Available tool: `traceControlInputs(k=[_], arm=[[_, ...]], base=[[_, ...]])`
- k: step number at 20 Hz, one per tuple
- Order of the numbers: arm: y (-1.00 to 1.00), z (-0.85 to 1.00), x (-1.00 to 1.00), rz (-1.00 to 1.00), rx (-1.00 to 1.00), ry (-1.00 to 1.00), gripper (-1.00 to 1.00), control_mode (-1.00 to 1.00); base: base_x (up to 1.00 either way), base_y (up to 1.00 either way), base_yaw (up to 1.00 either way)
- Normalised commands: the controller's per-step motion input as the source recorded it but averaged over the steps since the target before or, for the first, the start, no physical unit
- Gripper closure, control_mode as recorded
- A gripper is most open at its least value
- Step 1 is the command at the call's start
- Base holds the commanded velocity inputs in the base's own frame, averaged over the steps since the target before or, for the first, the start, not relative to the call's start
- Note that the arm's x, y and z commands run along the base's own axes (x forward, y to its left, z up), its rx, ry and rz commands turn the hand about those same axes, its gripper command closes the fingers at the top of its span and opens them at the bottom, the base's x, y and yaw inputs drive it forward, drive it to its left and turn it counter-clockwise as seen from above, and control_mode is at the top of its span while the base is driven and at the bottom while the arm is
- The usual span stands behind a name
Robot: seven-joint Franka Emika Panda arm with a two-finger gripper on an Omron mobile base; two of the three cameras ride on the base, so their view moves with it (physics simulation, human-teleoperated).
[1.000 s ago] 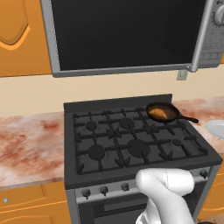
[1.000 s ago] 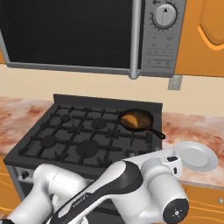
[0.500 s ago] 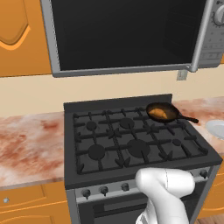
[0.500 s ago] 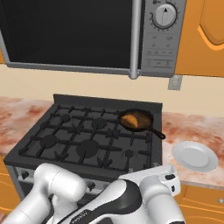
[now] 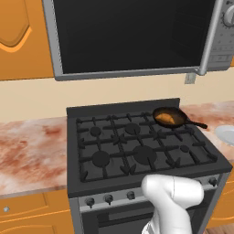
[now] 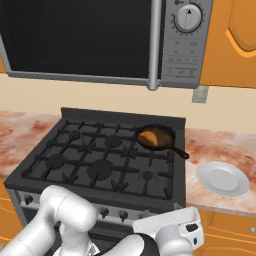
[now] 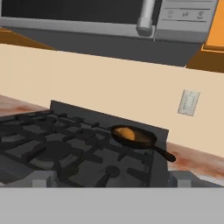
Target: Pick the croissant and place it on the pan. Then turn on the stove to warm the croissant.
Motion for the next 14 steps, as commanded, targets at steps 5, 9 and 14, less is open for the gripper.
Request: traceControlInputs(k=[5,9,14], arm=[[0.00,-0.21,-0.26,0.00,0.00,-0.15,-1.00,-1.00],[0.03,-0.29,-0.08,0.02,0.00,-0.12,-1.00,-1.00],[0.04,-0.33,0.00,0.03,0.00,-0.10,-1.00,-1.00]], base=[[0.00,0.00,0.00],[0.00,0.00,0.00],[0.00,0.00,0.00]])
